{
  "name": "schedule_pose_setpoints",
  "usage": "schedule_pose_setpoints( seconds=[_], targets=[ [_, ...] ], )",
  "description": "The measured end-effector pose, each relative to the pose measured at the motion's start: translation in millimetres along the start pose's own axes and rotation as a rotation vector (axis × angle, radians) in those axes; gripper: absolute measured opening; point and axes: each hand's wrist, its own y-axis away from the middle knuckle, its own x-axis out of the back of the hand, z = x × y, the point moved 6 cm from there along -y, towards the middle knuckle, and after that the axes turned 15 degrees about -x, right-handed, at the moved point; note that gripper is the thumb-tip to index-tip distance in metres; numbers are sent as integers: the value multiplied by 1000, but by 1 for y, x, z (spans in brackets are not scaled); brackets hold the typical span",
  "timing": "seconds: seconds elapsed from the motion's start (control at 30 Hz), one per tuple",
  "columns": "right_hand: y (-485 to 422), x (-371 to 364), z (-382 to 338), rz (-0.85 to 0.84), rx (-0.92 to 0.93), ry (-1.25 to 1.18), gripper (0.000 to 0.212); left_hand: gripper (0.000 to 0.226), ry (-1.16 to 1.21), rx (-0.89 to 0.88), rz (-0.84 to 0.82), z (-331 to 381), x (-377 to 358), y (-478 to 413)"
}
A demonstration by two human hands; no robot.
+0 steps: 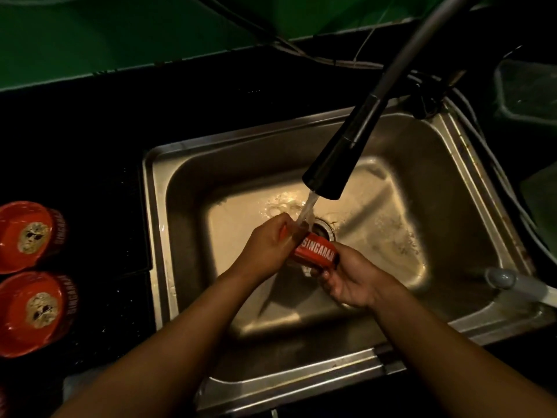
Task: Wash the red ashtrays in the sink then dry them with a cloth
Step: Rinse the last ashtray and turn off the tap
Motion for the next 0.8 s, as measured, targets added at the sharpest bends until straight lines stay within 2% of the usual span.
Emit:
schedule_pose_setpoints(
  seconds=[0.07, 0.13, 0.2, 0.27, 0.33, 0.4, 0.47, 0.53, 0.6, 0.63, 0.7, 0.8],
  targets=[
    [1, -4, -2, -9, -26, 58, 64, 67, -89, 3, 41, -3, 5, -9],
    [-2, -6, -6, 23, 25, 98, 73, 62, -35, 94, 108, -10, 6, -17],
    [-3, -10, -12, 71, 146, 92, 66, 58, 136, 326, 195, -20, 3, -16],
    [1, -18, -21, 82, 288, 90, 61, 64, 397, 560, 224, -29, -2, -7],
    [7, -31, -28, 85, 407, 94, 55, 67, 681, 686, 238, -34, -6, 4],
    [9, -45, -33, 92, 468, 94, 45, 67, 857, 739, 278, -37, -3, 15],
    [5, -57, -32, 73, 436, 74, 34, 70, 983, 752, 305, -41, 2, 29],
    [-2, -62, -28, 57, 368, 27, 33, 71, 1089, 733, 305, -44, 9, 39],
    [-7, -62, -23, 51, 309, 3, 36, 61, 1141, 690, 274, -42, 13, 45],
    [-8, -60, -22, 72, 304, 39, 31, 56, 1136, 654, 261, -40, 14, 45],
    [-7, -52, -23, 160, 339, 174, 15, 50, 1032, 567, 243, -33, 14, 42],
    [2, -41, -21, 223, 367, 332, 18, 35, 705, 361, 200, -16, 7, 28]
  ],
)
